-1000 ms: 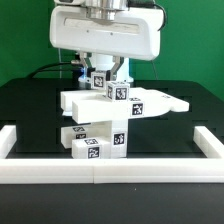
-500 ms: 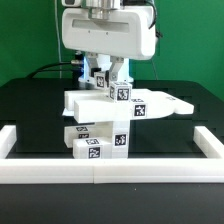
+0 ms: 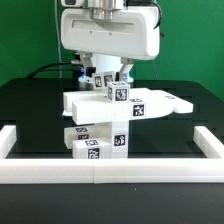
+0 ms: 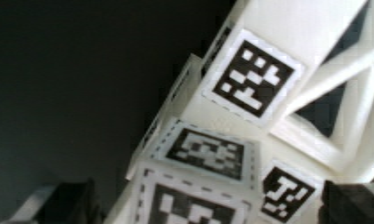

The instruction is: Assemble chair

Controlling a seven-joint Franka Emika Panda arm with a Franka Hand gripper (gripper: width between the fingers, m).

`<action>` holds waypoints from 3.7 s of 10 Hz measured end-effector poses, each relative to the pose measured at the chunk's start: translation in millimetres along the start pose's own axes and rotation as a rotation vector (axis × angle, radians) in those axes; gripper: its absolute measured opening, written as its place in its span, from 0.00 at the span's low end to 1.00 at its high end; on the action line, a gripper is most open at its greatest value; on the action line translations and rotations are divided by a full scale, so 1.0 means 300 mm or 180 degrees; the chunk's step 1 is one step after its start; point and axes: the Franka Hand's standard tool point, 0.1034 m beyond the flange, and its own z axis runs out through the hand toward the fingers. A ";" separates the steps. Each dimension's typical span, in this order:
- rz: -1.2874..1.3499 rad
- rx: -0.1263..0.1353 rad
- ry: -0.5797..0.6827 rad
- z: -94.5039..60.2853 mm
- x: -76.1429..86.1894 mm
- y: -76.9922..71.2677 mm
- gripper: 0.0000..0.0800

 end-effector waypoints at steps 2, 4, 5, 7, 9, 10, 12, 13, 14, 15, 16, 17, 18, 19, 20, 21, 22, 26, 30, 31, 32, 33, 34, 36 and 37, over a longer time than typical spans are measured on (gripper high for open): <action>-0.0499 0.0000 -0.0005 0.000 -0.005 0.002 0.81; -0.1002 0.0003 -0.0003 -0.002 -0.005 0.000 0.81; -0.1201 0.0002 -0.0005 -0.001 -0.006 0.001 0.81; -0.1689 0.0001 -0.0006 0.000 -0.004 0.005 0.81; -0.2031 0.0000 -0.0006 0.000 -0.004 0.005 0.81; -0.2301 -0.0001 -0.0007 0.000 -0.004 0.006 0.81; -0.2710 -0.0005 -0.0008 0.001 -0.003 0.008 0.81; -0.2907 -0.0006 -0.0010 0.002 -0.003 0.009 0.81; -0.2960 -0.0006 -0.0011 0.002 -0.003 0.009 0.81; -0.2954 -0.0006 -0.0012 0.003 -0.003 0.010 0.81; -0.2952 -0.0007 -0.0012 0.003 -0.003 0.011 0.67; -0.2952 -0.0007 -0.0013 0.003 -0.003 0.011 0.50; -0.2952 -0.0008 -0.0013 0.003 -0.002 0.011 0.50; -0.2911 -0.0007 -0.0013 0.003 -0.002 0.011 0.36; -0.2856 -0.0007 -0.0013 0.004 -0.002 0.011 0.36; -0.2832 -0.0007 -0.0013 0.004 -0.003 0.011 0.36; -0.2686 -0.0006 -0.0013 0.004 -0.003 0.011 0.36; -0.1886 -0.0004 -0.0013 0.004 -0.004 0.010 0.36; -0.1034 -0.0002 -0.0015 0.005 -0.005 0.008 0.36; -0.0790 0.0000 -0.0015 0.005 -0.005 0.007 0.36; -0.0600 0.0001 -0.0016 0.005 -0.006 0.007 0.36; -0.0464 0.0003 -0.0017 0.005 -0.006 0.006 0.36; -0.0187 0.0019 -0.0023 0.005 -0.008 0.003 0.36; 0.0227 0.0023 -0.0026 0.005 -0.010 -0.001 0.36; 0.0324 0.0023 -0.0027 0.005 -0.010 -0.002 0.36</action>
Offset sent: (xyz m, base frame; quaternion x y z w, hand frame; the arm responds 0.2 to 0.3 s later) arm -0.0067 0.0045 0.0051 0.0042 -0.0022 -0.2154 0.9765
